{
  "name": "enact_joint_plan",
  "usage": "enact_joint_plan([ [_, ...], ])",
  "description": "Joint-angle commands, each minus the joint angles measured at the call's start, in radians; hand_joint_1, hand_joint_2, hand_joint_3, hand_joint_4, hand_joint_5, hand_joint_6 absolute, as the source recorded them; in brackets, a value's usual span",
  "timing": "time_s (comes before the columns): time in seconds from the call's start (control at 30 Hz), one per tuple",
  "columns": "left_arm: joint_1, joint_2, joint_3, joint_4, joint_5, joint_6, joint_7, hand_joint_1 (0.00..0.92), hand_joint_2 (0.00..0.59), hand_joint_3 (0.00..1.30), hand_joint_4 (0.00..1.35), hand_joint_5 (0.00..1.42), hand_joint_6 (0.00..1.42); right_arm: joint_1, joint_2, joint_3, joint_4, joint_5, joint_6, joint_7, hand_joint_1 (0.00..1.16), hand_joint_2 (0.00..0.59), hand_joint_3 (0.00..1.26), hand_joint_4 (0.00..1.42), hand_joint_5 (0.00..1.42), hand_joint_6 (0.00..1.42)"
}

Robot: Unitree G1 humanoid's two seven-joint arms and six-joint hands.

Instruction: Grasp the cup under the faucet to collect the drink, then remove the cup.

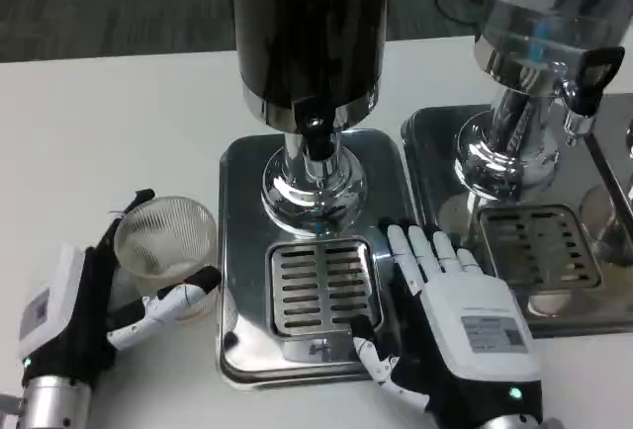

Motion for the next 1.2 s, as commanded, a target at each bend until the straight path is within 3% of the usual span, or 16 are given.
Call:
enact_joint_plan([
  [0.03,-0.001,-0.002,-0.01,0.025,0.012,-0.034,0.032,0.312,0.074,0.25,0.44,0.66,0.67,-0.009,0.001,-0.003,0.01,0.011,-0.003,-0.001,0.4,0.401,0.0,0.0,0.0,0.06],
  [0.53,0.009,0.009,-0.008,0.009,0.074,-0.066,0.193,0.325,0.091,0.28,0.48,0.7,0.71,-0.02,-0.008,-0.003,0.015,0.016,-0.012,0.006,0.39,0.387,0.0,0.0,0.0,0.08],
  [1.03,0.006,0.016,-0.018,-0.006,0.129,-0.08,0.255,0.336,0.111,0.28,0.46,0.69,0.69,-0.023,-0.005,-0.003,0.02,0.02,-0.014,-0.002,0.39,0.386,0.0,0.0,0.0,0.08],
  [1.2,0.004,0.013,-0.02,0.007,0.121,-0.075,0.242,0.425,0.121,0.28,0.47,0.71,0.76,-0.025,-0.002,-0.007,0.022,0.023,-0.013,-0.002,0.39,0.386,0.0,0.0,0.0,0.08],
])
